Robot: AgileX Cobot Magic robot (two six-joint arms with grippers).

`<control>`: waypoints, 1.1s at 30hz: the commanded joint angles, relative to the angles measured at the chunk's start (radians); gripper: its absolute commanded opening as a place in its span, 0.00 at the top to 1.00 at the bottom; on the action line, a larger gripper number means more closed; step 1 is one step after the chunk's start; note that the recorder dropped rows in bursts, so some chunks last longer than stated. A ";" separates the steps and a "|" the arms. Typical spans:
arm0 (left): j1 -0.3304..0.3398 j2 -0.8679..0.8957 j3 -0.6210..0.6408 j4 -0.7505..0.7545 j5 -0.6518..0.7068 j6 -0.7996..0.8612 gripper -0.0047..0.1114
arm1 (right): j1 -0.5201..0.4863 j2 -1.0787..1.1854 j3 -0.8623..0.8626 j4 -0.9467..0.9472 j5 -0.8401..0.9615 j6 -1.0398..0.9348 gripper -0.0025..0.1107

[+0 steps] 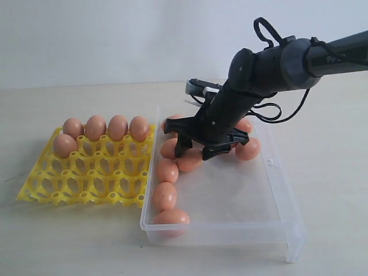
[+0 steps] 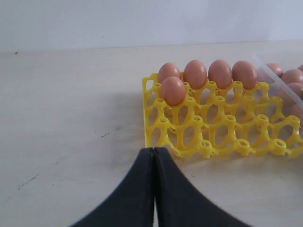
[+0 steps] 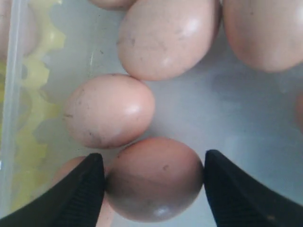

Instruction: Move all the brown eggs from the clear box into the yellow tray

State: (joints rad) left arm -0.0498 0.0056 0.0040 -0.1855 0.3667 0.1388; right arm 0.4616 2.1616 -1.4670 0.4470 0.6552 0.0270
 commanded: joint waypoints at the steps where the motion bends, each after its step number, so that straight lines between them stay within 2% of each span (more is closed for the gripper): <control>1: 0.001 -0.006 -0.004 -0.001 -0.010 -0.001 0.96 | -0.007 0.029 -0.004 -0.005 0.031 0.000 0.46; 17: 0.001 -0.006 -0.004 -0.001 -0.010 -0.001 0.96 | -0.007 0.031 -0.004 -0.012 0.002 -0.085 0.46; 33: 0.001 -0.006 -0.004 -0.001 -0.010 -0.001 0.96 | -0.035 -0.001 -0.004 -0.008 -0.059 -0.087 0.46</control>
State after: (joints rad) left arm -0.0498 0.0056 0.0040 -0.1855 0.3667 0.1388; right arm 0.4383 2.1739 -1.4691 0.4379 0.6145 -0.0493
